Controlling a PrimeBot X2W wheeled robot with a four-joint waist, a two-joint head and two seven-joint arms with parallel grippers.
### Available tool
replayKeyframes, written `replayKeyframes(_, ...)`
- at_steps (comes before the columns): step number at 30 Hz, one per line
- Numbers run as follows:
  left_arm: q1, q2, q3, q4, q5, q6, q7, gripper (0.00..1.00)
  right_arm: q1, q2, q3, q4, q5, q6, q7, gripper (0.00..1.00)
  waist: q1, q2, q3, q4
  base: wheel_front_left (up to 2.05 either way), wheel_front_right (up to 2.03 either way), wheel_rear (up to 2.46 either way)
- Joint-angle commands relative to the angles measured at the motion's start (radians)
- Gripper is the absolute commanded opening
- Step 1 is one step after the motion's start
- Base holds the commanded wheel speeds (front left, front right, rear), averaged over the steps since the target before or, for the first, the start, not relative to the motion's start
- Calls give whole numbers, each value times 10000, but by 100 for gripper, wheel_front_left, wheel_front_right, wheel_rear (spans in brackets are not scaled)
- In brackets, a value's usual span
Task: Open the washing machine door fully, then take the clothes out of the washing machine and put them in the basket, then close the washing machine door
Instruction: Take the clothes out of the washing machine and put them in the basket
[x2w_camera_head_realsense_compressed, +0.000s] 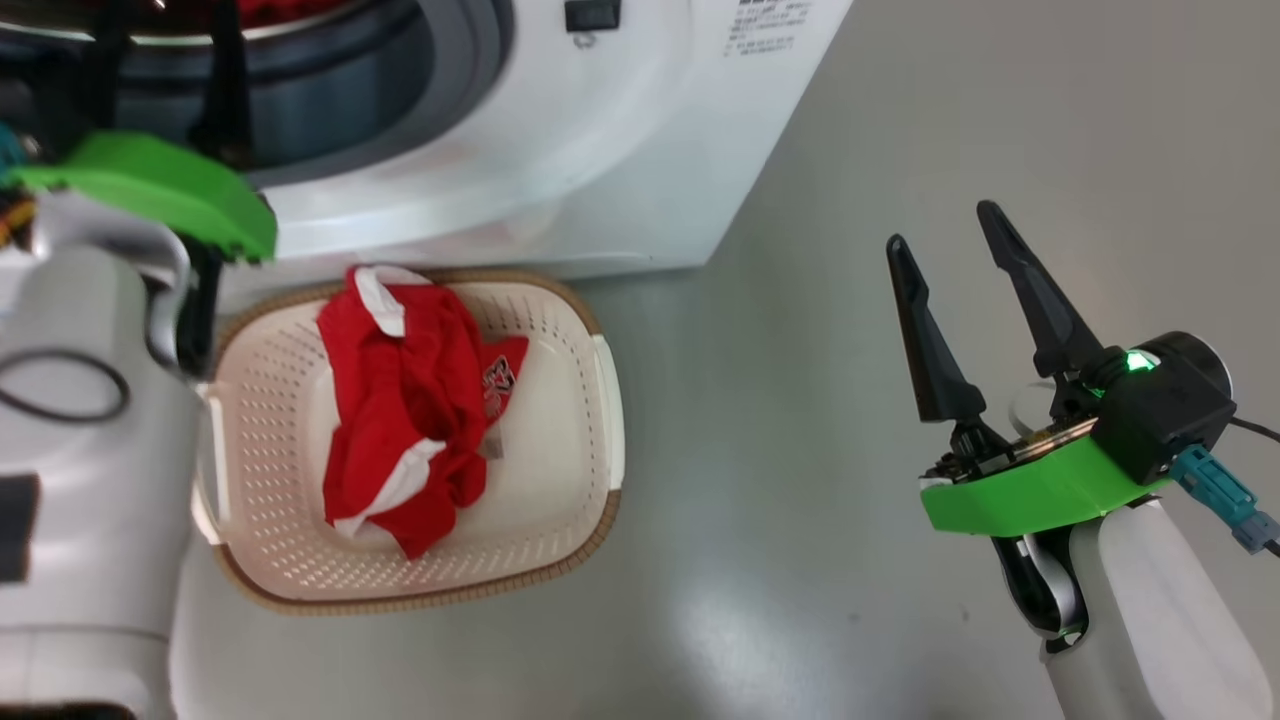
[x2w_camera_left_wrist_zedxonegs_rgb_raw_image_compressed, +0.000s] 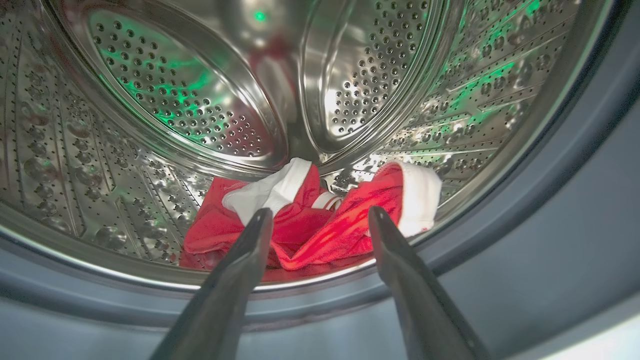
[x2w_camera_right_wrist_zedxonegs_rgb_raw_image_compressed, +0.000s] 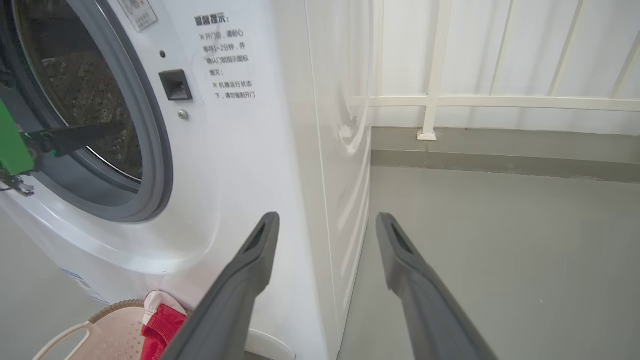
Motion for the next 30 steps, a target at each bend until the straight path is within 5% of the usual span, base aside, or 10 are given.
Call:
replayKeyframes(1,-525,638,-89,154,-13,-54,-51,100,-131,43,209,-317,-123,67,-63,100,-1,-1,629,-191,0,0,0)
replayKeyframes(18,-2767,1740,-1996,2225,233,-55,-51,100,-554,43,266,-554,209,67,-63,100,-1,-1,1716,-761,0,0,0)
replayKeyframes(30,-3507,2308,-2222,2880,546,395,-51,100,-411,43,253,-680,453,67,-63,100,-1,-1,1932,-1272,0,0,0)
